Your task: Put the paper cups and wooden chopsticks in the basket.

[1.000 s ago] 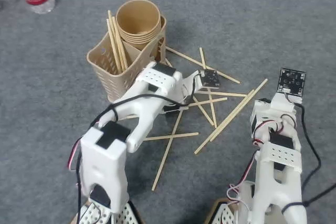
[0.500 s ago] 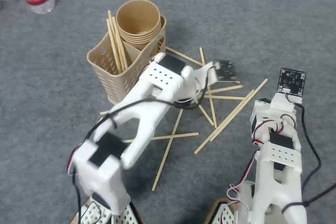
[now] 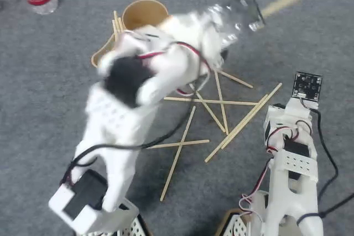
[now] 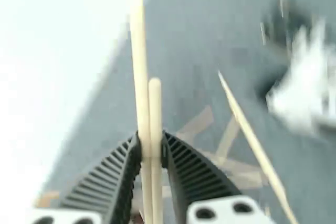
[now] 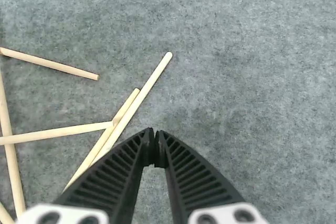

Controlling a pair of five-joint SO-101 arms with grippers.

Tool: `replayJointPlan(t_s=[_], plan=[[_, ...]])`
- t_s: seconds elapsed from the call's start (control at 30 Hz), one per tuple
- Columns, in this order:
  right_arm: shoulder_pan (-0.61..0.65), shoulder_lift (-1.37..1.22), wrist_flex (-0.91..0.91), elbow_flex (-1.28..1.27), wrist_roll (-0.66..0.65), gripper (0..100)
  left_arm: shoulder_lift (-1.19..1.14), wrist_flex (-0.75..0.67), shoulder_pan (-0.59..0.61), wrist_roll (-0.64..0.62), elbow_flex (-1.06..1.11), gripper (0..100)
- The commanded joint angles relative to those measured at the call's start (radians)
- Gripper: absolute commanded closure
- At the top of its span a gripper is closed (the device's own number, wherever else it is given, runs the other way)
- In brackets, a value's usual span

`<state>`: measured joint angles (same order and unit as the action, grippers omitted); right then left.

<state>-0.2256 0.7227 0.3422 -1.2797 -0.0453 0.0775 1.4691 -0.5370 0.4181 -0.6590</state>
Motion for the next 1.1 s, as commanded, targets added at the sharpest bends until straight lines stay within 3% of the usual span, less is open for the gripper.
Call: replayJointPlan(t_s=[0.0,0.13,0.27,0.37,0.8,0.9,1.07], plan=[[0.008,0.018,-0.016,0.003,0.008,99.1,0.046,-0.087,0.054,-0.109,-0.355,99],[0.01,0.018,-0.015,0.003,0.008,99.1,0.046,-0.193,0.222,-0.265,-0.437,99],[0.012,0.018,-0.015,0.003,0.008,99.1,0.037,-0.232,0.411,-0.465,-0.42,99],[0.012,0.018,-0.015,0.003,0.008,99.1,0.017,-0.267,0.506,-0.539,-0.369,99],[0.042,0.016,-0.024,-0.009,-0.035,99.1,0.115,-0.408,0.609,-0.623,0.041,99],[0.054,0.016,-0.024,-0.009,-0.04,99.1,0.221,-0.534,0.611,-0.623,0.268,99],[0.056,0.016,-0.024,-0.009,-0.04,99.1,0.425,-0.873,0.611,-0.589,0.73,99]])
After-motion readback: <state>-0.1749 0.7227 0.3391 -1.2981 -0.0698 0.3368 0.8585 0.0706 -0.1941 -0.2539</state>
